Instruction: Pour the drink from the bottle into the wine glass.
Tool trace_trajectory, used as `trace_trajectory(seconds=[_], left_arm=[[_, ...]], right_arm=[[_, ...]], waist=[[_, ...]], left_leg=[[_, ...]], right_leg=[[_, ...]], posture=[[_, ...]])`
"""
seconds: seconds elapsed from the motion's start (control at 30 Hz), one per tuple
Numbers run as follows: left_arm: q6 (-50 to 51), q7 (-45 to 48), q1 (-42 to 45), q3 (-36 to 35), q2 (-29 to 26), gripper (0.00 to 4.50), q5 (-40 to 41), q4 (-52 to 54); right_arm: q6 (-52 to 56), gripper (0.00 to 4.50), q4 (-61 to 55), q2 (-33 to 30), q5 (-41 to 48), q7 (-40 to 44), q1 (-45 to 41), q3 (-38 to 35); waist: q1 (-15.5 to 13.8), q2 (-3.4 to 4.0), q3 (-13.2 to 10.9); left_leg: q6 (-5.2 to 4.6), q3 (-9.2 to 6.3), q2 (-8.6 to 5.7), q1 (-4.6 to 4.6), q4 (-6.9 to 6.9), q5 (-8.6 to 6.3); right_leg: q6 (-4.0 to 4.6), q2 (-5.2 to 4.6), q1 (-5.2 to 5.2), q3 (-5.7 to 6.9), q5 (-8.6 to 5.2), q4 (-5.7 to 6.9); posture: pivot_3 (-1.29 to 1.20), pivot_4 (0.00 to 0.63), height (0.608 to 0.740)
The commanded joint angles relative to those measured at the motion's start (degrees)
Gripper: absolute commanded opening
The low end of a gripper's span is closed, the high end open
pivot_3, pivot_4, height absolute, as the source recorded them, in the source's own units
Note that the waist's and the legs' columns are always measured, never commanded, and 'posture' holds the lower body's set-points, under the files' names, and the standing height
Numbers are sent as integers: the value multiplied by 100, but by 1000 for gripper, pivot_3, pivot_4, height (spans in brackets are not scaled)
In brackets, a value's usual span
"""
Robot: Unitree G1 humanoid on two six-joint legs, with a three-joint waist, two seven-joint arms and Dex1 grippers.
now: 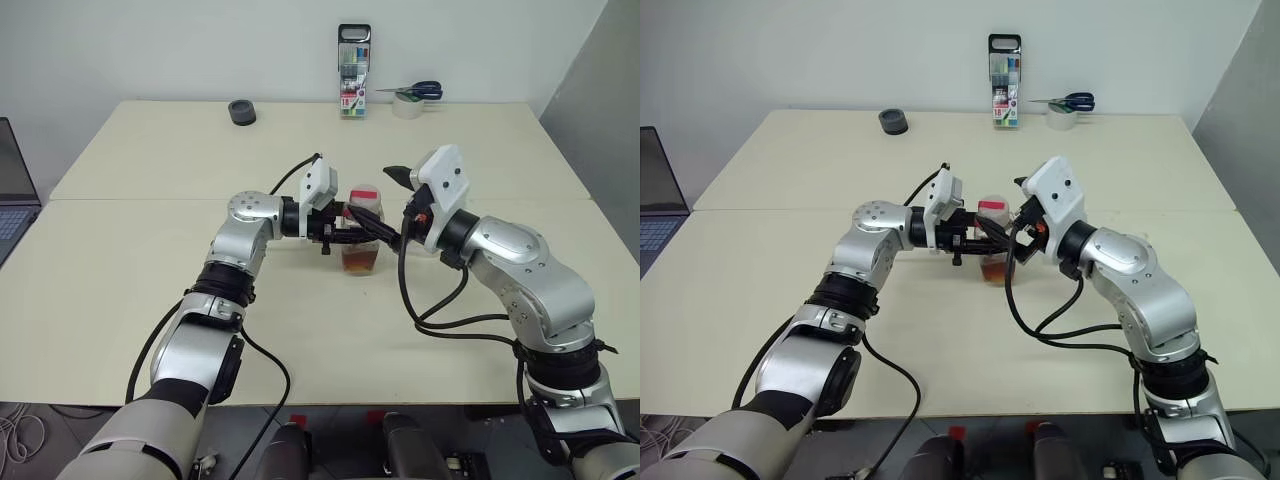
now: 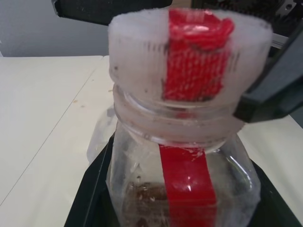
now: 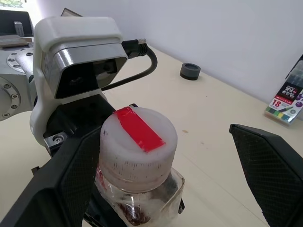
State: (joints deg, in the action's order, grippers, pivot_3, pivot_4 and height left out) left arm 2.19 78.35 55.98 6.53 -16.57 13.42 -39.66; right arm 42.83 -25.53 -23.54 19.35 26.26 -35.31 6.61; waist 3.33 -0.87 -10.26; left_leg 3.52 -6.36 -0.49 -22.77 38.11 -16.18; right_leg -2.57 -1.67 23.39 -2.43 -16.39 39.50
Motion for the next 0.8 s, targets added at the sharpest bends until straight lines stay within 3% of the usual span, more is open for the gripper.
trace_trajectory(seconds=[0.03,0.8], left_arm=[[-136,56,149,-99,-16,1761,60,31],[-94,7,133,-82,17,1761,80,141]], right_arm=[[-57,4500,-169,-13,86,41,-106,-198],[810,4500,-365,197,1091,127,-216,-482]], waist=[[0,0,0],[0,0,0]], left_leg=[[0,0,0,0,0,0],[-2,-1,0,0,0,-1]], right_leg=[[0,0,0,0,0,0],[0,0,0,0,0,1]], posture=[[0,150,740],[0,150,740]])
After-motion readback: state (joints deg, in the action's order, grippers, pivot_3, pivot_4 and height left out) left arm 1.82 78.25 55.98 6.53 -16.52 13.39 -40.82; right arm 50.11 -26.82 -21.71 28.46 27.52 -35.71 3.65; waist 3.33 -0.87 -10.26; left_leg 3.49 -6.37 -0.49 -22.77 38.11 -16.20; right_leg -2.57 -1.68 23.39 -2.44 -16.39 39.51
